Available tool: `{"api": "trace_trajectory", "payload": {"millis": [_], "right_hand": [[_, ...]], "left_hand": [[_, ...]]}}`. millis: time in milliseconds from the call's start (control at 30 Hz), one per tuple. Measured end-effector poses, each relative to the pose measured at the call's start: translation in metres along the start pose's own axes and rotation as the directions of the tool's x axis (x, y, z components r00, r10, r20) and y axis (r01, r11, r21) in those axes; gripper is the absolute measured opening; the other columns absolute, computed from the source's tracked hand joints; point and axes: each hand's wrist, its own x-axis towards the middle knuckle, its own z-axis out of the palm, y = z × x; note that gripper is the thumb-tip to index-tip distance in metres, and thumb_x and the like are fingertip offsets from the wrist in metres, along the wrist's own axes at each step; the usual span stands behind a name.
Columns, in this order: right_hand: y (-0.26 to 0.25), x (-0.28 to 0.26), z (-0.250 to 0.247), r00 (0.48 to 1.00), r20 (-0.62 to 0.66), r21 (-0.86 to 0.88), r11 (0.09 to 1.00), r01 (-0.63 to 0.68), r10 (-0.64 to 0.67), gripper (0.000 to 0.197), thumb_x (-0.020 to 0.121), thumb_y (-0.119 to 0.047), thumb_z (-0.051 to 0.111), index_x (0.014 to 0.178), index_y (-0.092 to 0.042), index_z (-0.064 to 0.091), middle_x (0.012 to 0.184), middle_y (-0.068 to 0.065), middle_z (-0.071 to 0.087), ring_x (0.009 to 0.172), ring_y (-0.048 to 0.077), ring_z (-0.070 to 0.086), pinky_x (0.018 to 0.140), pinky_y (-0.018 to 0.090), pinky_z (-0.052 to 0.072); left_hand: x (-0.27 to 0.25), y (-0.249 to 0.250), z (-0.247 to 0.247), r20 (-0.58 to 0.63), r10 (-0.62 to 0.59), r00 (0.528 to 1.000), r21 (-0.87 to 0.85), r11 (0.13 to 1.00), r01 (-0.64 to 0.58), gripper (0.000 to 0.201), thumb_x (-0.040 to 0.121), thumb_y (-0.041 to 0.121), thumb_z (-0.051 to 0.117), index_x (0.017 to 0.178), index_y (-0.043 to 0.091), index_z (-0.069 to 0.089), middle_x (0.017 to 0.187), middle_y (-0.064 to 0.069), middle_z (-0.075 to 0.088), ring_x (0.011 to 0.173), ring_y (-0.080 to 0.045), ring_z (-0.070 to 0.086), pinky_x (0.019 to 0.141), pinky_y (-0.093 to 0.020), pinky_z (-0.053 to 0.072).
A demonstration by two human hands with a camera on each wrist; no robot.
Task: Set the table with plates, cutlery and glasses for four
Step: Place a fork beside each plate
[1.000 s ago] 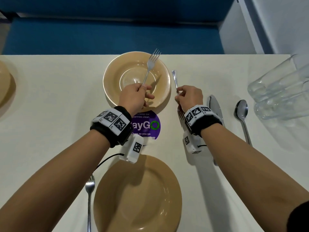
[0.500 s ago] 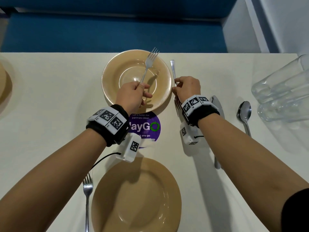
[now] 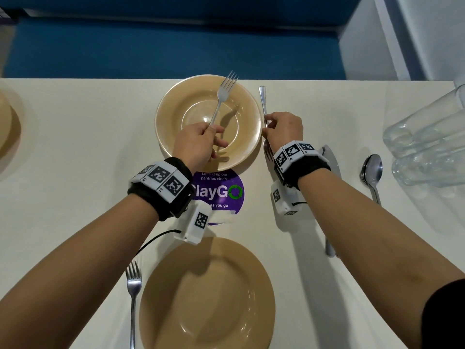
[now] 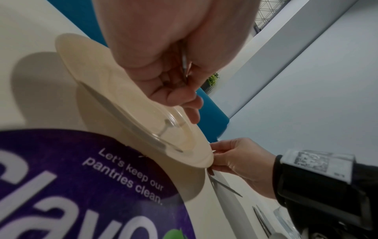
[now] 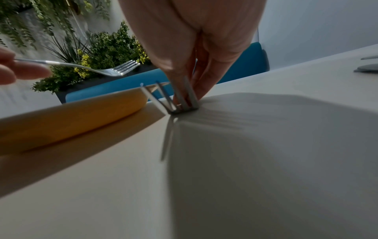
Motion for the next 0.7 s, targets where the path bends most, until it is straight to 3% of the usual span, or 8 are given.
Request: {"api": "trace_trajectory", "payload": {"millis": [100, 300, 400, 500, 600, 667, 700], "right_hand": [[-0.001, -0.001, 0.001, 1.000, -0.002, -0.018, 1.000, 0.015, -0.015, 0.035, 0.088, -0.001, 0.058, 0.121, -0.011, 0.064, 0.102, 0.010, 0.071, 0.091, 0.021, 0.067, 0.080, 0.020, 0.046], [0.002, -0.003, -0.001, 1.000, -0.004, -0.014, 1.000, 0.008, -0.009, 0.034, 0.089, -0.002, 0.058, 0.121, -0.012, 0.064, 0.101, 0.008, 0.071, 0.076, 0.009, 0.059, 0.068, 0.012, 0.040], [0.002, -0.003, -0.001, 1.000, -0.006, -0.027, 1.000, 0.014, -0.015, 0.034, 0.089, -0.003, 0.058, 0.120, -0.012, 0.065, 0.101, 0.008, 0.072, 0.082, 0.012, 0.063, 0.071, 0.012, 0.040], [0.001, -0.003, -0.002, 1.000, 0.008, -0.009, 1.000, 0.016, -0.016, 0.034, 0.088, -0.001, 0.058, 0.120, -0.011, 0.064, 0.099, 0.008, 0.071, 0.077, 0.012, 0.060, 0.059, 0.002, 0.038], [0.002, -0.005, -0.003, 1.000, 0.009, 0.015, 1.000, 0.023, -0.023, 0.033, 0.088, -0.003, 0.058, 0.120, -0.009, 0.064, 0.098, 0.009, 0.071, 0.076, 0.016, 0.064, 0.069, 0.012, 0.049], [0.001, -0.009, -0.008, 1.000, -0.007, 0.056, 0.998, 0.005, -0.005, 0.032, 0.090, -0.005, 0.058, 0.121, -0.008, 0.063, 0.095, 0.006, 0.069, 0.074, 0.017, 0.063, 0.066, 0.009, 0.049], [-0.001, -0.012, -0.011, 1.000, -0.030, 0.054, 0.998, 0.012, -0.010, 0.032, 0.090, -0.008, 0.059, 0.122, -0.008, 0.062, 0.097, 0.006, 0.069, 0.078, 0.017, 0.063, 0.072, 0.012, 0.049]], "left_hand": [[0.001, -0.001, 0.001, -0.002, 0.001, 1.000, 0.001, 1.000, -0.001, 0.025, 0.101, 0.023, 0.040, 0.101, 0.017, 0.064, 0.075, 0.003, 0.068, 0.045, -0.008, 0.049, 0.046, -0.017, 0.040], [0.001, 0.001, 0.001, 0.000, -0.001, 1.000, 0.002, 1.000, 0.001, 0.024, 0.100, 0.023, 0.040, 0.102, 0.017, 0.064, 0.077, 0.003, 0.069, 0.048, -0.010, 0.050, 0.047, -0.018, 0.041], [0.000, 0.003, 0.000, -0.005, 0.003, 1.000, 0.008, 1.000, -0.002, 0.024, 0.100, 0.023, 0.041, 0.102, 0.018, 0.064, 0.077, 0.003, 0.069, 0.049, -0.010, 0.050, 0.049, -0.019, 0.042], [-0.002, 0.004, 0.000, -0.002, 0.000, 1.000, 0.014, 1.000, 0.000, 0.025, 0.101, 0.023, 0.040, 0.102, 0.018, 0.064, 0.077, 0.004, 0.068, 0.049, -0.010, 0.050, 0.049, -0.019, 0.042], [-0.003, 0.005, -0.002, 0.001, 0.004, 1.000, 0.026, 1.000, -0.004, 0.025, 0.101, 0.022, 0.039, 0.103, 0.017, 0.064, 0.076, 0.005, 0.068, 0.047, -0.009, 0.050, 0.047, -0.018, 0.042], [-0.005, 0.005, -0.004, 0.003, 0.008, 1.000, 0.035, 0.999, -0.008, 0.025, 0.101, 0.021, 0.039, 0.104, 0.016, 0.064, 0.075, 0.005, 0.067, 0.043, -0.005, 0.049, 0.044, -0.016, 0.042], [-0.006, 0.006, -0.005, 0.001, 0.016, 1.000, 0.039, 0.999, -0.016, 0.025, 0.100, 0.021, 0.040, 0.105, 0.015, 0.064, 0.075, 0.005, 0.067, 0.040, -0.003, 0.049, 0.043, -0.015, 0.042]]}}
